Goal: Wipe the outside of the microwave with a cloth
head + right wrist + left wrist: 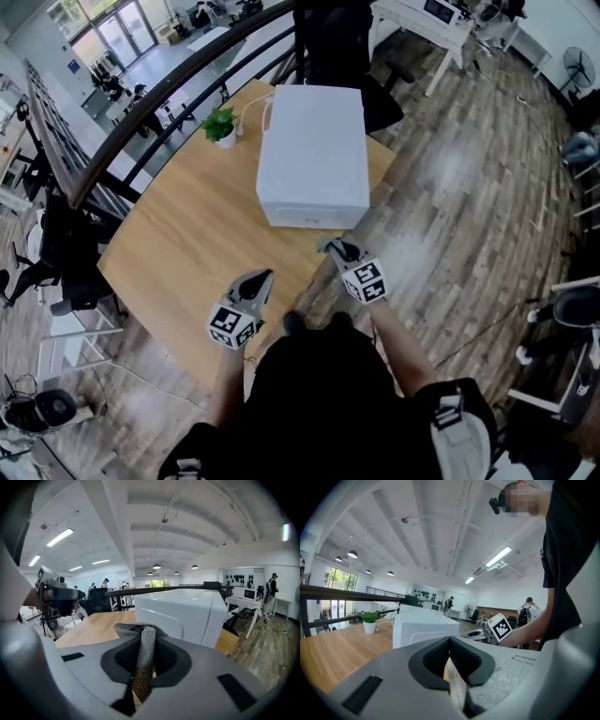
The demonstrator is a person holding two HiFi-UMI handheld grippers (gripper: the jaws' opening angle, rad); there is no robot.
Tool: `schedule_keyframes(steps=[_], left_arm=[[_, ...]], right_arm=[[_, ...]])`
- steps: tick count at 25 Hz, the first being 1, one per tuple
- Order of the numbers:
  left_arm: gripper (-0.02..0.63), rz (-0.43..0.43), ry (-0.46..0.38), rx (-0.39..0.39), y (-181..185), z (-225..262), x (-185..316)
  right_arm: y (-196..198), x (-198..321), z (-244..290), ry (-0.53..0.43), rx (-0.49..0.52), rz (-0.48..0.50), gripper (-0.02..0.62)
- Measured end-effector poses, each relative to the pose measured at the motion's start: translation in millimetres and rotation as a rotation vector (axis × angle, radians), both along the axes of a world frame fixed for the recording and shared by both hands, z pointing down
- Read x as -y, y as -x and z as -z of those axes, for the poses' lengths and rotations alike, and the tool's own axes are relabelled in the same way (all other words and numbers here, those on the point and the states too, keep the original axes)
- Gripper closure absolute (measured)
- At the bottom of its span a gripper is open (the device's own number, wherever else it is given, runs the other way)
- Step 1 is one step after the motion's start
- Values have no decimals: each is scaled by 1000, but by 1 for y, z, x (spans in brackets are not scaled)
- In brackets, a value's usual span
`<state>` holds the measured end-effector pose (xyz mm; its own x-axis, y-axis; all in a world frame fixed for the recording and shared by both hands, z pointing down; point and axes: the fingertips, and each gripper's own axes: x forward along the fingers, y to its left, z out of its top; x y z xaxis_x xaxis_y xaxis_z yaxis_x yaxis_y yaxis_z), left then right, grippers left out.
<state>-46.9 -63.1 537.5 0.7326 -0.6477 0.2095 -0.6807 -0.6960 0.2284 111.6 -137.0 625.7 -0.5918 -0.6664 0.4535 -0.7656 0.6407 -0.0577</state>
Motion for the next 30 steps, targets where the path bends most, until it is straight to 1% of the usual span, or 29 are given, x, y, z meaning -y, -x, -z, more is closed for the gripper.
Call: schedule_keyframes(steps=[2,6,11,14,21,30], left_arm=[[603,10,-3,-5,-9,5,-1],[603,10,-16,14,-27,9,-9],[603,43,-8,19,-46,13,-15],[603,53,-20,30,-57,17,-21],[603,78,-22,54,-82,24,-33],[603,101,-20,76,-124,25,-46]], right_arm=[[-19,-4,8,-19,-7,-4,558],[-50,-10,23,-49,17,-19,560],[-78,-14,44,-91,58,-3,560],[-92,-20,52,-99,75,4,561],[-105,-30,67,-123,97,74,561],[-131,-39,62,-140,112,132,561]])
